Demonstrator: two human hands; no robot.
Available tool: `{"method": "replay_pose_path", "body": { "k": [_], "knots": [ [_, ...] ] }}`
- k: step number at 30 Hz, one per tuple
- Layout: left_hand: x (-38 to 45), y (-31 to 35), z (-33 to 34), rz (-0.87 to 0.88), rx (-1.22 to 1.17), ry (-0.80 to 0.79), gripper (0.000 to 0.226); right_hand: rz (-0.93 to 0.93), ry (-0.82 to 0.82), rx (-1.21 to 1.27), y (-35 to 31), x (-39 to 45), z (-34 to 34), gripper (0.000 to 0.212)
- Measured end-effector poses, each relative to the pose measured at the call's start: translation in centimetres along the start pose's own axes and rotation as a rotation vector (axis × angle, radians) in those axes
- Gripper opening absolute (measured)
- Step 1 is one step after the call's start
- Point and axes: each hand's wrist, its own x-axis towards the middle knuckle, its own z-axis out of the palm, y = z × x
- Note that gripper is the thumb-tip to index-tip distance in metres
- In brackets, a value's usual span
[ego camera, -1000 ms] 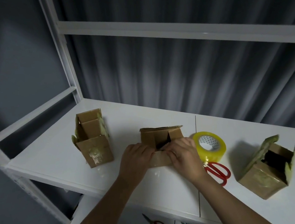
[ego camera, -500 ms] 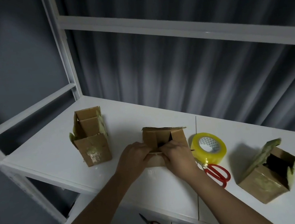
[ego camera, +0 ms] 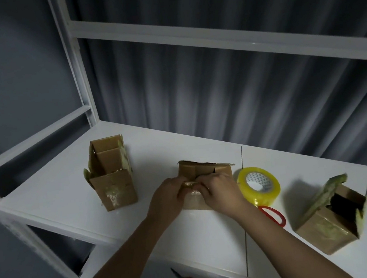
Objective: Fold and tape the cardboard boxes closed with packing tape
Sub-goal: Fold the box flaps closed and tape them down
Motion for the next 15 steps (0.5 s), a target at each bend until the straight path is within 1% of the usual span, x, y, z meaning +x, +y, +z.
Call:
{"method": "replay_pose_path", "body": {
  "k": [1, 2, 4, 5, 6, 7, 8, 9, 10, 11, 12, 13, 14, 15],
  "knots": [
    [0.1, 0.0, 0.0, 0.001, 0.012, -0.007, 0.038, -0.006, -0.003, 0.018, 0.1, 0.1, -0.3, 0.032],
    [0.2, -0.2, -0.2, 0.001, 0.019, -0.019, 0.036, 0.006, 0.033, 0.060, 0.1, 0.0, -1.0, 0.034],
    [0.9, -0.5, -0.8, 0.001, 0.013, -0.089, 0.026, 0.065, 0.177, 0.173, 0.8, -0.2, -2.7, 0.030],
    [1.3, -0.7, -1.2, 0.003, 0.010, -0.143, 0.021, 0.076, 0.227, 0.178, 1.6, -0.1, -3.5, 0.027],
    [1.8, -1.0, -1.7, 0.019, 0.010, -0.197, 0.020, 0.088, 0.197, 0.144, 2.4, 0.2, -4.3, 0.028],
    [2.3, -1.2, -2.2, 0.046, 0.029, -0.237, 0.019, 0.116, 0.075, 0.108, 3.3, 0.8, -4.9, 0.033],
    [2.9, -1.5, -2.6, 0.078, 0.071, -0.242, 0.019, 0.173, -0.117, 0.081, 4.0, 1.5, -5.2, 0.041],
    [3.4, -1.8, -2.8, 0.089, 0.134, -0.216, 0.019, 0.238, -0.297, 0.070, 4.3, 2.1, -5.4, 0.042],
    [3.9, -1.8, -3.0, 0.079, 0.193, -0.161, 0.022, 0.290, -0.404, 0.091, 4.3, 2.5, -5.3, 0.036],
    [4.1, -1.4, -3.2, 0.039, 0.224, -0.096, 0.026, 0.336, -0.409, 0.145, 4.2, 2.9, -5.1, 0.026],
    [4.1, -0.7, -3.4, -0.019, 0.237, -0.033, 0.029, 0.372, -0.346, 0.209, 3.8, 3.1, -5.1, 0.023],
    [4.0, 0.2, -3.5, -0.089, 0.223, 0.005, 0.034, 0.411, -0.275, 0.286, 3.4, 3.1, -4.9, 0.028],
    [3.8, 1.2, -3.5, -0.152, 0.166, 0.017, 0.037, 0.450, -0.221, 0.392, 2.9, 2.9, -4.8, 0.037],
    [3.4, 1.9, -3.4, -0.192, 0.103, -0.002, 0.042, 0.499, -0.203, 0.551, 2.4, 2.6, -4.7, 0.046]
  ]
}}
